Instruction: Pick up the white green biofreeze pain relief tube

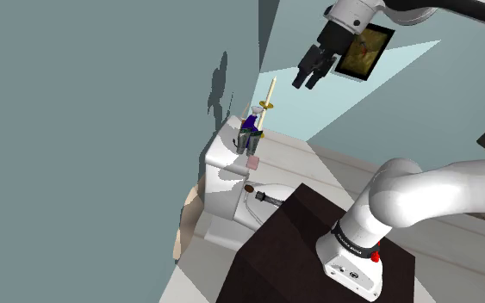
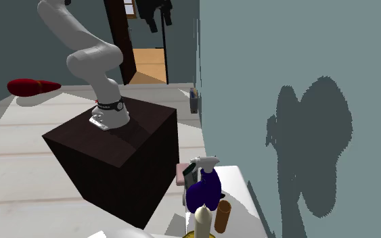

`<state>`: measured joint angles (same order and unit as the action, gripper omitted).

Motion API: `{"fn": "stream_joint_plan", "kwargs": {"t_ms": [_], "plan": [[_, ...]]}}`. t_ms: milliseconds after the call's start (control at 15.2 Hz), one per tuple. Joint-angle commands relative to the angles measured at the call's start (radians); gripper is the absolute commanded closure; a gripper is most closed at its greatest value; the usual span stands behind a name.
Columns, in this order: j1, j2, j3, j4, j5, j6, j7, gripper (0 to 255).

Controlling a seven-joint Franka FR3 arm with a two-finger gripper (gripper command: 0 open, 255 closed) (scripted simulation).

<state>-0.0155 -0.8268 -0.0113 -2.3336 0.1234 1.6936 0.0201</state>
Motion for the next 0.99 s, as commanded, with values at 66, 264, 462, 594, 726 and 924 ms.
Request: {"fn": "stream_joint_plan", "kwargs": {"t_ms": [66,264,462,594,726,924], "plan": [[0.004,0.012,-0.016,-0.017,-0.012,0.023,-0.040,0],[0.017,0.060,-0.067,-0.057,-0.047,0.095,-0.158,0],[0.030,0.124,-0.117,-0.082,-0.079,0.170,-0.275,0],[0.039,0.175,-0.151,-0.090,-0.097,0.220,-0.352,0],[0.049,0.232,-0.184,-0.092,-0.113,0.271,-0.429,0],[0.066,0.327,-0.232,-0.081,-0.128,0.346,-0.544,0]]}}
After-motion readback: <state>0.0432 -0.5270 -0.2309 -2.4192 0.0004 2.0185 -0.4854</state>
